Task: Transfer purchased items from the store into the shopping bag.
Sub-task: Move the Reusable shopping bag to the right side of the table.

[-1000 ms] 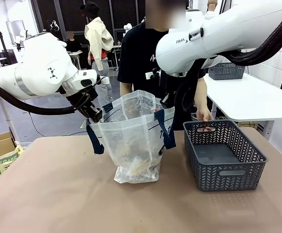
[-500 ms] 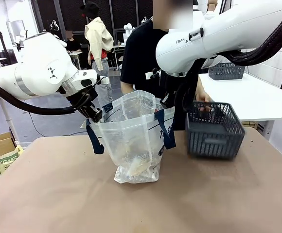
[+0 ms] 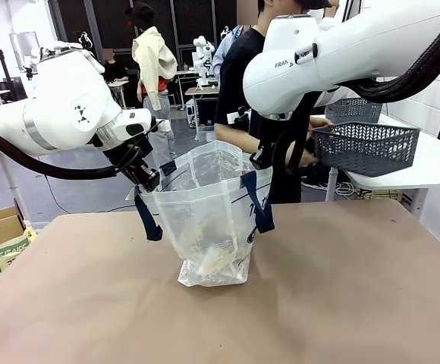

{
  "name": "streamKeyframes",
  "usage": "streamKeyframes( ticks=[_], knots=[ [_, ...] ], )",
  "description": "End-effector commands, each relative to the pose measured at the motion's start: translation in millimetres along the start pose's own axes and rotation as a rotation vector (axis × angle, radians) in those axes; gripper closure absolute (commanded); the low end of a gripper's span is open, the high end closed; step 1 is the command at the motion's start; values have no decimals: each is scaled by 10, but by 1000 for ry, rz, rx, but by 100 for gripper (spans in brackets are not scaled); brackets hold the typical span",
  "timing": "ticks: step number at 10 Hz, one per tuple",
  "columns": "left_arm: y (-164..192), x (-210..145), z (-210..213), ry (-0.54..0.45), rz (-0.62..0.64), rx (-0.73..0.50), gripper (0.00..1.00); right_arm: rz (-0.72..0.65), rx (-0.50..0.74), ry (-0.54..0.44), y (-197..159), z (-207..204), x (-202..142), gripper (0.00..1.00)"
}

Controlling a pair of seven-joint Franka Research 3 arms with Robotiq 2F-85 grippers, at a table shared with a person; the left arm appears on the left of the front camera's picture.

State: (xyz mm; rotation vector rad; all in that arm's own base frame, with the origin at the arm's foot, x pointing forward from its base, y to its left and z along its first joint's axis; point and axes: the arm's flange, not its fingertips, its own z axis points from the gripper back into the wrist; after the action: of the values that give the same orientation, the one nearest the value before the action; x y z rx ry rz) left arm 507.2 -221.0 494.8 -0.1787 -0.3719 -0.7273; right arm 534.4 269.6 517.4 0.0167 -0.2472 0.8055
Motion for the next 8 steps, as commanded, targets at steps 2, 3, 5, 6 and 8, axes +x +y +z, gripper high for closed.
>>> streamKeyframes(
  ticks=[2, 3, 5, 6, 8],
  knots=[
    [9, 0, 12, -5, 7, 2, 100, -2, 0, 1, -8, -6, -8, 100],
    [9, 0, 12, -5, 7, 2, 100, -2, 0, 1, -8, -6, -8, 100],
    [9, 0, 12, -5, 7, 2, 100, -2, 0, 1, -8, -6, -8, 100],
    [9, 0, 12, -5, 7, 2, 100, -2, 0, 1, -8, -6, -8, 100],
    [0, 0, 0, 0, 0, 0, 100, 0, 0, 0, 0, 0, 0, 100]
  ],
)
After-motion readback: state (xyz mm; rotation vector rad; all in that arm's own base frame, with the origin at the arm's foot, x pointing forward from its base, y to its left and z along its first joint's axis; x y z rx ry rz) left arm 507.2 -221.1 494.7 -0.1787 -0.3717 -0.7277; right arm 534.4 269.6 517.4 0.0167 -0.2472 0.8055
